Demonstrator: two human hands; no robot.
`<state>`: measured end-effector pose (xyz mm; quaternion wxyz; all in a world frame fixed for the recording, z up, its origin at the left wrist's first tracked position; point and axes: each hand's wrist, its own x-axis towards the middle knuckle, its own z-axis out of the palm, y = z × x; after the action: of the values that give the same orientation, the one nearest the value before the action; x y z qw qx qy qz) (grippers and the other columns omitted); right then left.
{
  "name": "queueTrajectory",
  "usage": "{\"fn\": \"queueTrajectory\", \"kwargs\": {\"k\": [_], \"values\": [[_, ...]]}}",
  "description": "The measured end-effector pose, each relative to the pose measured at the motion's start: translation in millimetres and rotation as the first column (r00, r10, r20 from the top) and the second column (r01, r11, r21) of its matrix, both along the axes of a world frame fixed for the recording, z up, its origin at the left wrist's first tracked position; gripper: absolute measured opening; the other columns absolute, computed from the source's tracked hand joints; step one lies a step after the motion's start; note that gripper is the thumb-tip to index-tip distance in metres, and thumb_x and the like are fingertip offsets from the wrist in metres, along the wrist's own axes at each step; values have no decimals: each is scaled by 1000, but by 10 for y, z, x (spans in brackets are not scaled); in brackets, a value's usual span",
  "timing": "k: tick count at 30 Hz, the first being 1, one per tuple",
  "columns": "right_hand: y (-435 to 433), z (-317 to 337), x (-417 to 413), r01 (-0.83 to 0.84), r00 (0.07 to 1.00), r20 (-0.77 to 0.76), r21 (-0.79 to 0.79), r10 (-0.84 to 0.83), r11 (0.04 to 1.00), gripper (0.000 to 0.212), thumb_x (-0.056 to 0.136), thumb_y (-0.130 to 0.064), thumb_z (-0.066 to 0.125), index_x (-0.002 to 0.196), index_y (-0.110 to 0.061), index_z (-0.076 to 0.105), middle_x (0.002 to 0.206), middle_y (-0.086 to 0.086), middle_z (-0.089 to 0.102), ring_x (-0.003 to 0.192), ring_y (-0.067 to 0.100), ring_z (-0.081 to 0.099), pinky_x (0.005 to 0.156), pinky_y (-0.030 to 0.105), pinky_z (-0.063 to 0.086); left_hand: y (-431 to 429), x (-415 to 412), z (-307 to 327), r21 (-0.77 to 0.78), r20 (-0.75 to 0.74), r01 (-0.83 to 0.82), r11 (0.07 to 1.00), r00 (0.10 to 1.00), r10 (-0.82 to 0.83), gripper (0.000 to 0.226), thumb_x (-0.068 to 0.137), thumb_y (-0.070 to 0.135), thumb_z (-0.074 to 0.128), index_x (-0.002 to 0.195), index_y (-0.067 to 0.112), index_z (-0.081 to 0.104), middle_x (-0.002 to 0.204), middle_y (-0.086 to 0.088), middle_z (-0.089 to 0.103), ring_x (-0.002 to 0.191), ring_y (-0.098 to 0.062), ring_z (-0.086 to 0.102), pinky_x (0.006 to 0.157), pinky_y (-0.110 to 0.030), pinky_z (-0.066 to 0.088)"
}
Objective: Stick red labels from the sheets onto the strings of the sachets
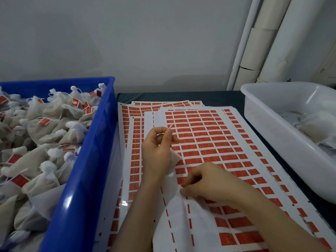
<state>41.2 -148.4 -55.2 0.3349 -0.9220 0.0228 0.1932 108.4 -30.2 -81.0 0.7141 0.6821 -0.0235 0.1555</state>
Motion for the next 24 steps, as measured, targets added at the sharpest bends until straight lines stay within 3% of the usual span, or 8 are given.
{"fn": "queueTrajectory", "kwargs": {"k": [4, 10, 15, 19, 21, 24], "values": [[-7, 73, 85, 12, 994, -110, 34, -8, 999, 10, 78, -32, 71, 73, -23, 73, 64, -7, 70, 56, 7, 66, 60, 19, 55, -8, -14, 9, 11, -8, 7, 1000, 1000, -7, 8, 93, 26, 55, 86, 28, 59, 75, 22, 69, 75, 9, 64, 51, 0, 42], [-23, 95, 155, 29, 987, -157, 63, -19, 998, 4, 78, -24, 73, 74, -22, 74, 67, -5, 72, 64, 11, 69, 71, 26, 58, -2, -16, 14, 18, -21, 19, 1000, 1000, -19, 9, 92, 26, 55, 85, 29, 59, 74, 24, 68, 75, 9, 64, 51, 0, 42], [8, 74, 141, 54, 987, -157, 82, -41, 995, 8, 79, -22, 71, 71, -21, 73, 63, -4, 70, 55, 9, 66, 61, 20, 56, 8, -25, 8, 21, -37, 32, 999, 999, -31, 8, 92, 26, 55, 85, 29, 59, 74, 20, 69, 76, 9, 64, 53, 2, 42], [50, 22, 71, 76, 996, -56, 27, -74, 997, 17, 84, -25, 66, 68, -26, 70, 66, -7, 68, 57, 7, 63, 52, 16, 50, 75, -93, 120, -33, 1, -59, 998, 998, 59, 6, 93, 26, 54, 88, 25, 58, 72, 16, 69, 75, 6, 64, 53, 4, 39], [73, -28, -16, 47, 998, 51, 6, -47, 999, 15, 87, -31, 61, 73, -31, 66, 70, -12, 64, 60, 3, 60, 52, 12, 42, 189, -153, 192, -91, 25, -115, 989, 993, 118, 8, 95, 26, 51, 88, 24, 56, 66, 11, 66, 65, -1, 65, 55, -4, 46], [78, -119, -256, 62, 963, 262, 17, -64, 998, 8, 90, -37, 53, 82, -38, 54, 83, -22, 57, 72, -5, 54, 61, 4, 39, 350, -231, 253, -73, -96, -173, 982, 982, 165, 8, 95, 29, 49, 88, 27, 53, 65, 15, 59, 56, -4, 59, 46, -13, 48]]}}
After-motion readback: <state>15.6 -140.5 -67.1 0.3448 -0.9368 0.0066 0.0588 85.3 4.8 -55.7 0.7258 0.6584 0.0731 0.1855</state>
